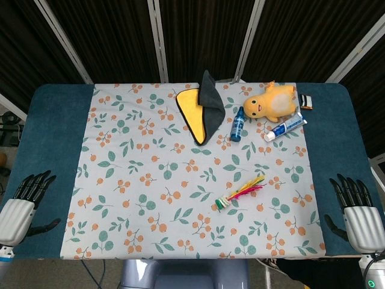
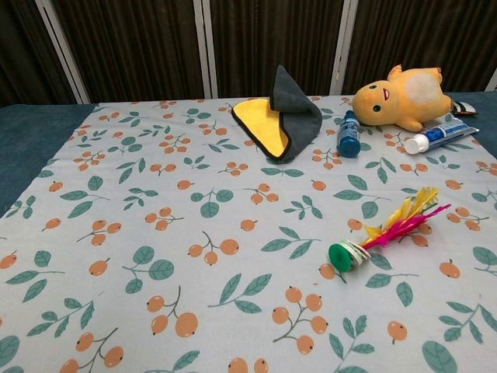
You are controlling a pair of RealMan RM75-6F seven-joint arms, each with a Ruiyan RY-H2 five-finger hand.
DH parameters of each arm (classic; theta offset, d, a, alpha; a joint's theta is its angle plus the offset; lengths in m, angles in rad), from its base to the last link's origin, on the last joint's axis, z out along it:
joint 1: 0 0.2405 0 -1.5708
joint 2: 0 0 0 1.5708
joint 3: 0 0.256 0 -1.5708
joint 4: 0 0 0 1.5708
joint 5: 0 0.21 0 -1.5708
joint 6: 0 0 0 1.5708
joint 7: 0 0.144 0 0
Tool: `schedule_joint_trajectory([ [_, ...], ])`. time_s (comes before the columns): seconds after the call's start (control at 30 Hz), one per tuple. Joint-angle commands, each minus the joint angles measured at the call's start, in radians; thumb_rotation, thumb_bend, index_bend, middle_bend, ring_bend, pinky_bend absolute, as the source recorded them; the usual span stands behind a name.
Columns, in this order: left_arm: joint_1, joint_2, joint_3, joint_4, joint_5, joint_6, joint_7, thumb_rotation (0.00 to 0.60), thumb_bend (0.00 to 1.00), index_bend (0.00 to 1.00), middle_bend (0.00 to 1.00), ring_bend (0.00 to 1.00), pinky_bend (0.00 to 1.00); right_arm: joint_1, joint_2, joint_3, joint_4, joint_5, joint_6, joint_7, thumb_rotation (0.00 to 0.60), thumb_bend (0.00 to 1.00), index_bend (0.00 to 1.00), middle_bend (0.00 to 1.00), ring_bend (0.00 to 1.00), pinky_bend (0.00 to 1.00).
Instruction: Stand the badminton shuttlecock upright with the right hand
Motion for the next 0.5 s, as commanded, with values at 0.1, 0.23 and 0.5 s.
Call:
schedule_joint_trajectory([
  [0.1,0.000,0.000,0.000,0.000,-0.001,0.000,0.000,0.598,0.19,0.00,0.00,0.00,0.00,0.000,0.001,0.000,-0.003,0.000,0.000,0.001,0.600,0.22,0.07,0.00,0.00,0.00],
  [0.23,0.000,0.000,0.000,0.000,0.000,0.001,0.000,0.599,0.19,0.00,0.00,0.00,0.00,0.001,0.003,-0.001,-0.008,-0.002,-0.001,0.005,0.600,0.22,0.07,0.00,0.00,0.00],
  [0.5,-0.002,0.000,-0.001,0.000,-0.005,-0.005,-0.006,0.599,0.19,0.00,0.00,0.00,0.00,0.018,-0.002,0.008,-0.029,-0.007,-0.015,0.014,0.600,0.22,0.07,0.00,0.00,0.00],
])
